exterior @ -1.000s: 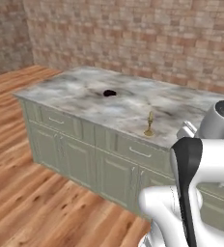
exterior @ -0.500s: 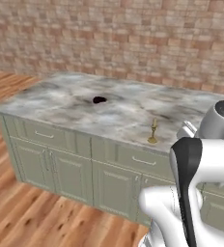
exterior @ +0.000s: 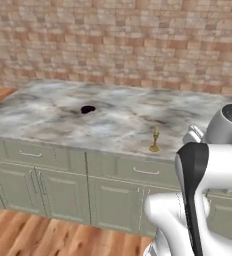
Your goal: Pick the jar and candle from the dining table and place them in the open cabinet. Close the cabinet after placing the objects.
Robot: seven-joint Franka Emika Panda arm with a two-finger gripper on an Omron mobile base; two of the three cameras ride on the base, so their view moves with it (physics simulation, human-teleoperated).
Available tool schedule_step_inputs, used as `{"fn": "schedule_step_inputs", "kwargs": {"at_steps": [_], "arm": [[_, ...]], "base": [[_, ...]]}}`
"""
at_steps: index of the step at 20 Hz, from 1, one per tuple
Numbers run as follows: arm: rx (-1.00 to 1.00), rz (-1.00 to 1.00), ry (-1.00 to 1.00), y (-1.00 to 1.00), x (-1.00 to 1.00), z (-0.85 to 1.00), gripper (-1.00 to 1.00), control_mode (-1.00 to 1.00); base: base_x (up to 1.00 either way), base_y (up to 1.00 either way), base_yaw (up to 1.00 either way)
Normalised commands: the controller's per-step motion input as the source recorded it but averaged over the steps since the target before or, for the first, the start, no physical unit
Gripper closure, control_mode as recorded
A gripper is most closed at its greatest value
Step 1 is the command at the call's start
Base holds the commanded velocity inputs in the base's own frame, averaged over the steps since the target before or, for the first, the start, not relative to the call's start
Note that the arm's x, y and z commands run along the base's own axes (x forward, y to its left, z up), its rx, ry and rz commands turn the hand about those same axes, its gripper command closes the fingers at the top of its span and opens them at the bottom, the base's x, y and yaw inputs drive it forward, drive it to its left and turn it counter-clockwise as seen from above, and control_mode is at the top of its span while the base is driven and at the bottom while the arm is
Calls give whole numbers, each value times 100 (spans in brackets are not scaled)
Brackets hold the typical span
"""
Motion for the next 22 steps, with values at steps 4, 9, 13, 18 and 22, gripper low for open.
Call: {"fn": "schedule_step_inputs", "kwargs": {"at_steps": [4, 9, 13, 18, 22], "arm": [[0, 0, 0, 0, 0, 0, -100, 100], [0, 0, 0, 0, 0, 0, -100, 100], [0, 0, 0, 0, 0, 0, -100, 100], [0, 0, 0, 0, 0, 0, -100, 100], [0, 0, 0, 0, 0, 0, -100, 100]], "base": [[33, 35, -35], [48, 46, -31], [54, 47, -26], [44, 15, -19], [46, 0, -11]]}}
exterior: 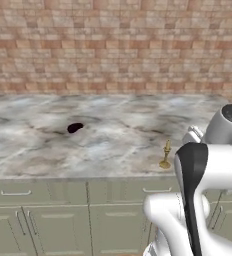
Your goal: Pick the jar and candle from the dining table and place them in the open cabinet. Close the cabinet after placing the objects.
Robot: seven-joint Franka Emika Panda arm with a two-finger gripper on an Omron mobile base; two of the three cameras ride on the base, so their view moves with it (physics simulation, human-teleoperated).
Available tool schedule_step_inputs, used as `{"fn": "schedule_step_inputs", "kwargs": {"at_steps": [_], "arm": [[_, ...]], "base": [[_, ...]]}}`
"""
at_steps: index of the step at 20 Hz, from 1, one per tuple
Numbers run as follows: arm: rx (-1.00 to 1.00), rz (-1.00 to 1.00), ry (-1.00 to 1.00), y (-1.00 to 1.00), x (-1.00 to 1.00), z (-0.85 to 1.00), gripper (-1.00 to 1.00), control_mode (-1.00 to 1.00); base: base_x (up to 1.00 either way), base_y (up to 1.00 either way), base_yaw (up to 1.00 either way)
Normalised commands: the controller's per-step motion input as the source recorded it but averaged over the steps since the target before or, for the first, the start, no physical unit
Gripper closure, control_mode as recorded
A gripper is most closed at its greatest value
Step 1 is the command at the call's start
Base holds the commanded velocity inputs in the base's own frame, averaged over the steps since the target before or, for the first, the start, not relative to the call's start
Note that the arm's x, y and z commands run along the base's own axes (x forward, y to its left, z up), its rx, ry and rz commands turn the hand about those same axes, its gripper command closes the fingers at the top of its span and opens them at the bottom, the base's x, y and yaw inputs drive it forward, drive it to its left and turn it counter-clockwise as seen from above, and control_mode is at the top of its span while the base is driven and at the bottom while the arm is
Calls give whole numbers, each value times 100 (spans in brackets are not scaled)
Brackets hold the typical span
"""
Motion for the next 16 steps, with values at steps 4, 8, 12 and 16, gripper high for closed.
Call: {"fn": "schedule_step_inputs", "kwargs": {"at_steps": [4, 8, 12, 16], "arm": [[0, 0, 0, 0, 0, 0, -100, 100], [0, 0, 0, 0, 0, 0, -100, 100], [0, 0, 0, 0, 0, 0, -100, 100], [0, 0, 0, 0, 0, 0, -100, 100]], "base": [[47, 1, -10], [35, 10, -12], [16, 16, -12], [2, 23, -11]]}}
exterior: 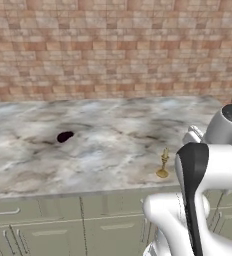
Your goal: Pick the jar and candle from the dining table and place them in the open cabinet. Close the cabinet after placing the objects.
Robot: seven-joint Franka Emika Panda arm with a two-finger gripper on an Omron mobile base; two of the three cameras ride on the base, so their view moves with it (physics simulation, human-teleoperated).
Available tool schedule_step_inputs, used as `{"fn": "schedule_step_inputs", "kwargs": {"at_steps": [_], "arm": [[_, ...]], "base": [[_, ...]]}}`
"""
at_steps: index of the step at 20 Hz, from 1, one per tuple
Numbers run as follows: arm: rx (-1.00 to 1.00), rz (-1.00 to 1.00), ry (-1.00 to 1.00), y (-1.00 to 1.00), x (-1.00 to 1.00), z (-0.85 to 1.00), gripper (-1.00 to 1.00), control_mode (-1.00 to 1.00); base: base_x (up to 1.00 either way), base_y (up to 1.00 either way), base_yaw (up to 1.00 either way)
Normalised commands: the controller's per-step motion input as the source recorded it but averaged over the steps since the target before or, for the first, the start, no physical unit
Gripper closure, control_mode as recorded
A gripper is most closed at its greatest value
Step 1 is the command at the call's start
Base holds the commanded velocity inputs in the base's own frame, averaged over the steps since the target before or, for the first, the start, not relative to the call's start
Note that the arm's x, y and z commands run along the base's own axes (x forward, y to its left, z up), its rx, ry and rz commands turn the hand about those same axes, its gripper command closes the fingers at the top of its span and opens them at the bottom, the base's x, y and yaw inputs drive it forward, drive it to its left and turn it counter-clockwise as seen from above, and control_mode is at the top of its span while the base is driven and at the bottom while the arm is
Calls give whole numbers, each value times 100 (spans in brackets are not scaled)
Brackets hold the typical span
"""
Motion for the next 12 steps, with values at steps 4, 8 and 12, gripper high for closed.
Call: {"fn": "schedule_step_inputs", "kwargs": {"at_steps": [4, 8, 12], "arm": [[-2, -2, 0, 7, 0, 0, -100, -100], [-10, -8, 0, 37, 0, 0, -100, -100], [-12, -10, 0, 42, 0, 0, -100, -100]], "base": [[0, 18, -7], [0, 0, 0], [0, 0, 0]]}}
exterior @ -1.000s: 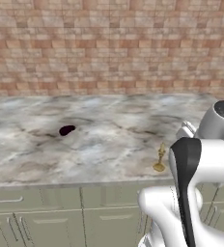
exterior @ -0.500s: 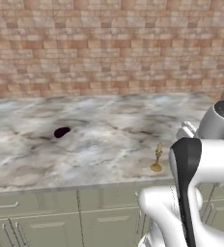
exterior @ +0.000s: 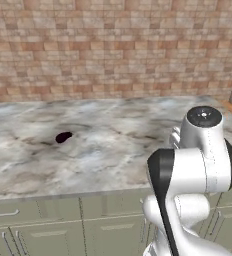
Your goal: Pick the jar and candle from the dining table and place them in the open cabinet. Close the cabinet after placing the objects.
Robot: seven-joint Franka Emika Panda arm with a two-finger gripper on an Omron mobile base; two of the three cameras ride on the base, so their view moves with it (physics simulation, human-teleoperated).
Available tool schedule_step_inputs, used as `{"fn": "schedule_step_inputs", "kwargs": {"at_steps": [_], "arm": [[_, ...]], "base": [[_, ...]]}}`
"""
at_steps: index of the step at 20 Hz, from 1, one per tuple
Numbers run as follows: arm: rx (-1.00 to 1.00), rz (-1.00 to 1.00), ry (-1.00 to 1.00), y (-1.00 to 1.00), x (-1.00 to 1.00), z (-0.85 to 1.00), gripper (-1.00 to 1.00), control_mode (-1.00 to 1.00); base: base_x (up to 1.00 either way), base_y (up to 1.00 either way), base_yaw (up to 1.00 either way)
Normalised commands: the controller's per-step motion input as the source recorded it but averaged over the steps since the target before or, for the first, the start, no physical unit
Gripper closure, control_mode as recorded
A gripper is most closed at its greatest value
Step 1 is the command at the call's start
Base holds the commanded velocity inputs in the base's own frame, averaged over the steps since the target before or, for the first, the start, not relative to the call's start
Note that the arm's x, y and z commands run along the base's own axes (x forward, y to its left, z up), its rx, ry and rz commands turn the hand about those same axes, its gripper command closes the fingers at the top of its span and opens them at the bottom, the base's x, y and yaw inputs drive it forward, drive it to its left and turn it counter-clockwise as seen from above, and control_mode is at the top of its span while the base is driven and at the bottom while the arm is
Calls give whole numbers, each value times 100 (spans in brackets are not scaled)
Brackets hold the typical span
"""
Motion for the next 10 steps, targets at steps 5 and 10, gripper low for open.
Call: {"fn": "schedule_step_inputs", "kwargs": {"at_steps": [5, 10], "arm": [[-14, -9, -3, 22, 0, 0, -100, -100], [-23, -3, -9, 0, 0, 0, -100, -100]], "base": [[0, 0, 0], [0, 0, 0]]}}
